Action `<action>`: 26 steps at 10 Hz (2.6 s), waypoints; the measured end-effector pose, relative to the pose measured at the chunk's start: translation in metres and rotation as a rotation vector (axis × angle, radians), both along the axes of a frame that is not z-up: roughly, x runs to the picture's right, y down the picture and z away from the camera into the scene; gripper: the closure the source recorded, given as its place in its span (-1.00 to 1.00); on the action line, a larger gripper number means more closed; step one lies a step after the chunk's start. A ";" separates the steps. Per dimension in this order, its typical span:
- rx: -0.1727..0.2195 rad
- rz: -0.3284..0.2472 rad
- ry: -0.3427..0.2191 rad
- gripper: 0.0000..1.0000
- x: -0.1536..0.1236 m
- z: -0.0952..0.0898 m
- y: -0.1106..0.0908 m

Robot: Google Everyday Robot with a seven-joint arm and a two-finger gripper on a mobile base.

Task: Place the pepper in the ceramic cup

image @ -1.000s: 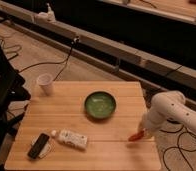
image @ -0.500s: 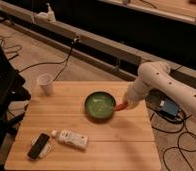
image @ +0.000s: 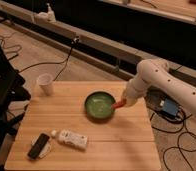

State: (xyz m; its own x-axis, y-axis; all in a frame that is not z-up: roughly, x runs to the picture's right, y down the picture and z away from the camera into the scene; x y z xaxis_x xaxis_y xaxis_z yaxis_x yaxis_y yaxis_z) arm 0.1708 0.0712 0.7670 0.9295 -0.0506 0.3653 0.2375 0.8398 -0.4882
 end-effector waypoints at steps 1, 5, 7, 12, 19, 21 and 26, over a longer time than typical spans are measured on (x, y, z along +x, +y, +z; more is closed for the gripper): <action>0.009 0.001 0.003 1.00 0.001 0.000 -0.003; 0.197 -0.019 -0.020 1.00 -0.058 0.010 -0.069; 0.267 -0.070 -0.073 1.00 -0.108 0.012 -0.089; 0.337 -0.199 -0.239 1.00 -0.249 0.012 -0.123; 0.336 -0.209 -0.257 1.00 -0.265 0.011 -0.126; 0.356 -0.233 -0.239 1.00 -0.270 0.026 -0.143; 0.410 -0.283 -0.232 1.00 -0.322 0.073 -0.197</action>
State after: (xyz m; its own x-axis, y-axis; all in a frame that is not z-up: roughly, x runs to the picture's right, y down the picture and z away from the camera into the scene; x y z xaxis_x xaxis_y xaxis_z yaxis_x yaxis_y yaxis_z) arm -0.1509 -0.1253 0.8398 0.7561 -0.4686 0.4569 0.5446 0.8377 -0.0420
